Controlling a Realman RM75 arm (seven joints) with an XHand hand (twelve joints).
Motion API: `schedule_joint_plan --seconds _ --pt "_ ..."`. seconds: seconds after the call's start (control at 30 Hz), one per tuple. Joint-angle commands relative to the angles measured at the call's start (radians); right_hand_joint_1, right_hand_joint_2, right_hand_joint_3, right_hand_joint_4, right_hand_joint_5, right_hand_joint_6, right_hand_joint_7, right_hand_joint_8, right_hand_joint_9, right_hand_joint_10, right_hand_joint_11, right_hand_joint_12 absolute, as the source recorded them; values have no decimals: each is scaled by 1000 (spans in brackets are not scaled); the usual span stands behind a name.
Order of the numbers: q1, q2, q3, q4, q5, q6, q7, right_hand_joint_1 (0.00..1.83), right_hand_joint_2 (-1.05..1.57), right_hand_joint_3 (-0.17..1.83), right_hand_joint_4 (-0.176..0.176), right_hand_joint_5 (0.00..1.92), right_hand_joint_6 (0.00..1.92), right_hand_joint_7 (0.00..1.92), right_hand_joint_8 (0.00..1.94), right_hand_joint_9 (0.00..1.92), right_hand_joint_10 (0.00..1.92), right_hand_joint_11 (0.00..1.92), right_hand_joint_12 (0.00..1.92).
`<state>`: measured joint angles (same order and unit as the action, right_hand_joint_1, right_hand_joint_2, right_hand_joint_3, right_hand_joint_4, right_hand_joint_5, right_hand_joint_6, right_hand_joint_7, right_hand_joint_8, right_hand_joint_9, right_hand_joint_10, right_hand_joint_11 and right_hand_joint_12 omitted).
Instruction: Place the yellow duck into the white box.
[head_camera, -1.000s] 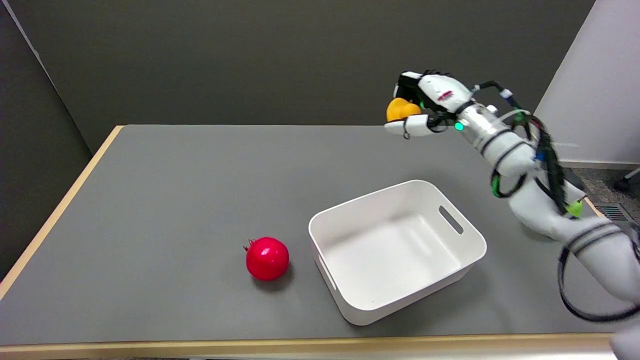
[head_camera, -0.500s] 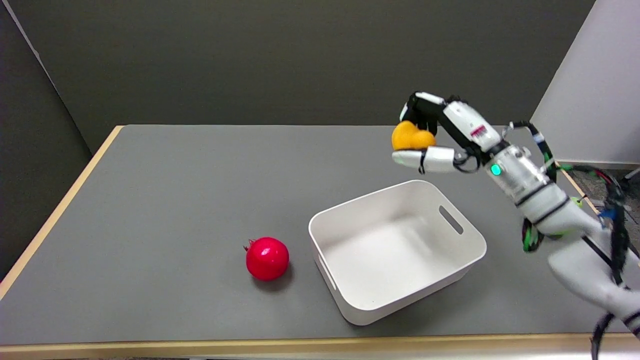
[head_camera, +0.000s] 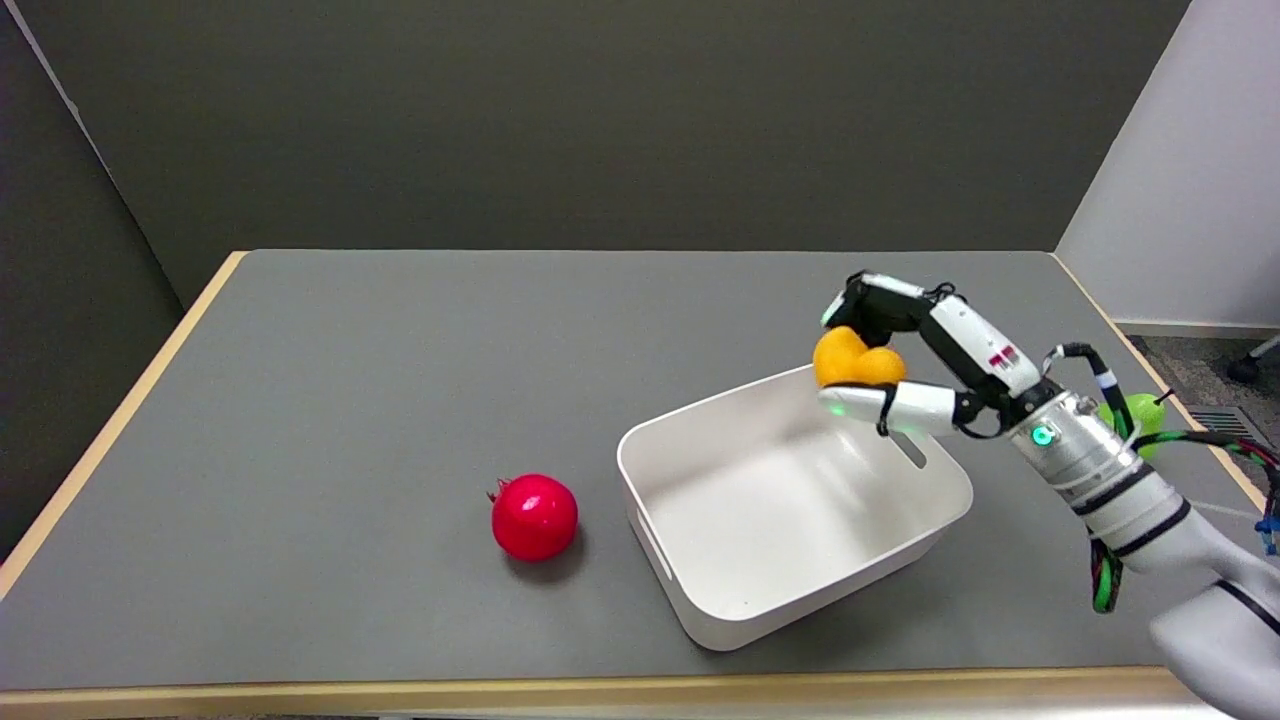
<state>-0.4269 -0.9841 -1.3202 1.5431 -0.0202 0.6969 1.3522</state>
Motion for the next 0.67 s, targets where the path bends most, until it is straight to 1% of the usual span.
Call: schedule_joint_plan --seconds 0.03,0.07,0.13,0.17,0.2,0.23,0.37,0.43,0.5,0.57,0.6,0.63,0.67 --pt "-28 43 -115 -173 195 212 38 645 563 943 -13 81 389 66 236 2 540 -1 1039" --pt "-26 43 -123 -176 214 223 37 644 549 934 -13 66 377 56 188 -1 477 -1 1012" --pt "-12 38 -149 -205 276 276 34 531 554 908 -21 45 235 3 31 -1 84 -1 809" --pt "-6 36 -157 -214 293 295 36 457 556 893 -22 40 195 -1 11 -1 31 -1 759" --pt "1 30 -174 -234 325 336 38 370 558 874 -23 36 158 -1 1 -1 5 -1 716" --pt "10 25 -190 -250 353 368 38 340 560 870 -24 34 144 -1 -1 -1 -1 -1 698" --pt "44 1 -237 -294 489 494 29 266 577 876 -25 28 109 -1 -1 -1 -1 -1 652" --pt "70 -17 -243 -309 581 599 29 245 585 880 -25 26 98 -1 -1 -1 -1 -1 611" --pt "90 -26 -249 -312 685 668 36 228 602 892 -24 35 62 -1 -1 -1 -1 -1 259" --pt "107 -26 -263 -315 794 743 38 219 606 891 -20 31 51 -1 -1 -1 -1 -1 86" --pt "112 -22 -272 -319 854 786 39 207 637 869 -17 17 109 -1 -1 -1 -1 -1 45" --pt "115 -19 -276 -324 883 808 41 197 666 848 -14 3 165 -1 -1 -1 -1 -1 10" --pt "119 -16 -280 -337 930 846 52 193 686 842 -17 -1 191 -1 -1 -1 -1 -1 -1"
